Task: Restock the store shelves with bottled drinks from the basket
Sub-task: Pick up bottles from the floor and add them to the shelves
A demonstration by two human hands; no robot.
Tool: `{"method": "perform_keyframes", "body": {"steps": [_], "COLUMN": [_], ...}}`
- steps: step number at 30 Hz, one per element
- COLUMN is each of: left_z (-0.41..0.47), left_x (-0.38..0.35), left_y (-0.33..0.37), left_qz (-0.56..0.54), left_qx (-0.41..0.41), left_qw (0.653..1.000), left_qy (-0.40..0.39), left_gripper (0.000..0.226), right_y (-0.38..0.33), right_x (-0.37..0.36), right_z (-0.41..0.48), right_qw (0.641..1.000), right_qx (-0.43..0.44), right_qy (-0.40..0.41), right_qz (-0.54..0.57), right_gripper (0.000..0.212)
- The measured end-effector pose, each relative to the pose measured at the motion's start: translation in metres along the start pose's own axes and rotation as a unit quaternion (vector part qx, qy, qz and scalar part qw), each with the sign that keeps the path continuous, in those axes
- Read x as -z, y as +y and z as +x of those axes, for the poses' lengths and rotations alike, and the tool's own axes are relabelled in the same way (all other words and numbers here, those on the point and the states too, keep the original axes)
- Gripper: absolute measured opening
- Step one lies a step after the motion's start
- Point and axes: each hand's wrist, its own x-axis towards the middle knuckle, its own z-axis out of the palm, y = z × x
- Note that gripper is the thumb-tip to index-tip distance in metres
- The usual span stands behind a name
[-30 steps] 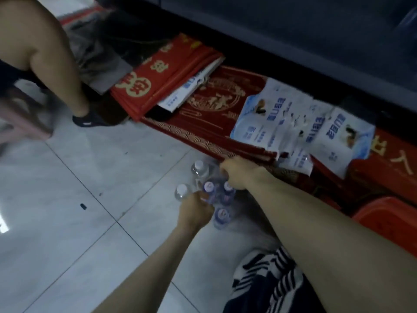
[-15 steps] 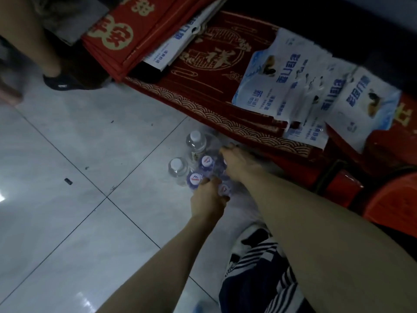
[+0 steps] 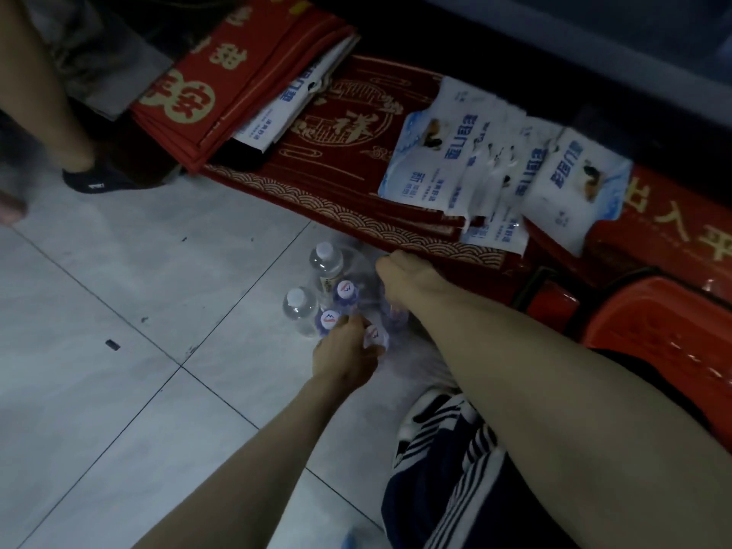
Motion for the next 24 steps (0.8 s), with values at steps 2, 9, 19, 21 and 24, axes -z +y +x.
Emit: {"method": "perform_keyframes", "body": {"steps": [2,9,19,21,24], "left_z": [-0.002,0.004,-0.012,-0.016,-0.032], "left_x": [0.016,0.101,0.217,0.232,0.251], "left_y": [0.007,0.057,0.175,0.207,0.265], "left_qz": [-0.004,-0.019,-0.048,-0.054,-0.046], "left_qx": [-0.04,-0.135,-0.295,-0.33,-0.395], "left_qw": [0.999,0.991,0.952,0.939,0.913], "left_qy": [0.001,0.014,0.059,0.076,0.092], "left_gripper": [0.023,0.045,0.021,0.022,0.022], "right_y": [0.003,0.037,0.136,0.157,0.188], "right_x": [0.024,0.094,0.176,0.195,0.217], "right_z": [-0.019,-0.091,-0.217,-0.248,-0.289], "right_qw": [1.0,0.998,0.977,0.969,0.95], "right_qx": [0.006,0.023,-0.006,-0.03,-0.057], "right_qy": [0.003,0.063,0.214,0.239,0.279], "right_qz": [0.019,0.003,0.014,0.056,0.129], "right_gripper": [0.046,0.031,0.033,0.034,0.028]}}
